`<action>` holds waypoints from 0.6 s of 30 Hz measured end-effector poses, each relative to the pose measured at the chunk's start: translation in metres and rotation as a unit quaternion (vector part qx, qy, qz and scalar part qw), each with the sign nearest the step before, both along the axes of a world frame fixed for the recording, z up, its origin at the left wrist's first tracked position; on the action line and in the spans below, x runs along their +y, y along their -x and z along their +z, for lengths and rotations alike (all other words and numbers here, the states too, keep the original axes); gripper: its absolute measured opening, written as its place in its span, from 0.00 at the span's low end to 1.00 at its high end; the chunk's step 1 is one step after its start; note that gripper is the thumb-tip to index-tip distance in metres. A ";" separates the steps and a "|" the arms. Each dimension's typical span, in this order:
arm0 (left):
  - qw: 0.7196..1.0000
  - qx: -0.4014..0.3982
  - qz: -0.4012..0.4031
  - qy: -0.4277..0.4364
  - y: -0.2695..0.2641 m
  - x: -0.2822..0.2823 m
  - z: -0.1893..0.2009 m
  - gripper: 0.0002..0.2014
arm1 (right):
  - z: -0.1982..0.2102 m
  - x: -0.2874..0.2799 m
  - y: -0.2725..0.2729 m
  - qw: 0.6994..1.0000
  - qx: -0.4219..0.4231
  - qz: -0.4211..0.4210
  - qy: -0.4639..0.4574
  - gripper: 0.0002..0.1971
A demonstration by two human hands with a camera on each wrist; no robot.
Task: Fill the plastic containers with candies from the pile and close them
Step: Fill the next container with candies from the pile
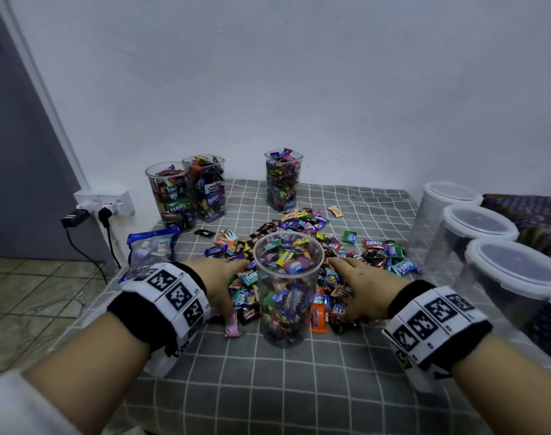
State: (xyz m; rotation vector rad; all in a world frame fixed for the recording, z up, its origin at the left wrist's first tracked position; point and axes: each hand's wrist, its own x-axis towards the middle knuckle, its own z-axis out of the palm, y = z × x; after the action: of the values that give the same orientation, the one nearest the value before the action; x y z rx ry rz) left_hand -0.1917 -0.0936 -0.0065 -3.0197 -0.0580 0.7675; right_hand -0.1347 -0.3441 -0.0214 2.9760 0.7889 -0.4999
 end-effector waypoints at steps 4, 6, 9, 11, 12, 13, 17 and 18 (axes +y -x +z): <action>0.999 0.035 0.020 0.026 -0.003 -0.014 -0.017 0.55 | -0.007 0.006 -0.005 0.999 0.040 -0.012 0.029 0.55; 0.999 0.029 0.031 0.025 -0.005 -0.019 -0.028 0.56 | -0.010 0.011 -0.008 0.998 0.047 -0.018 0.032 0.56; 0.999 0.015 0.038 0.023 -0.011 -0.020 -0.040 0.57 | -0.012 0.016 -0.013 0.998 0.050 -0.024 0.030 0.57; 0.999 -0.003 0.042 0.024 -0.016 -0.018 -0.044 0.56 | -0.013 0.019 -0.015 0.998 0.046 -0.024 0.034 0.57; 0.999 -0.014 0.040 0.027 -0.018 -0.017 -0.043 0.55 | -0.014 0.020 -0.015 0.998 0.041 -0.023 0.035 0.56; 0.998 -0.026 0.037 0.034 -0.020 -0.016 -0.043 0.53 | -0.014 0.021 -0.016 0.998 0.036 -0.022 0.035 0.55; 0.994 -0.083 0.036 0.061 -0.031 -0.015 -0.050 0.45 | -0.013 0.024 -0.020 1.000 0.018 -0.012 0.013 0.49; 0.993 -0.088 0.043 0.068 -0.032 -0.016 -0.049 0.43 | -0.013 0.024 -0.021 1.000 0.015 -0.010 0.008 0.48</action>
State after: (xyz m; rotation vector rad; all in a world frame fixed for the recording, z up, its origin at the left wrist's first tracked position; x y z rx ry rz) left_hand -0.1595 -0.1095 -0.0559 -3.2259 -0.1459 0.5264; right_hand -0.1139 -0.3198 -0.0342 2.9703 0.7551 -0.5498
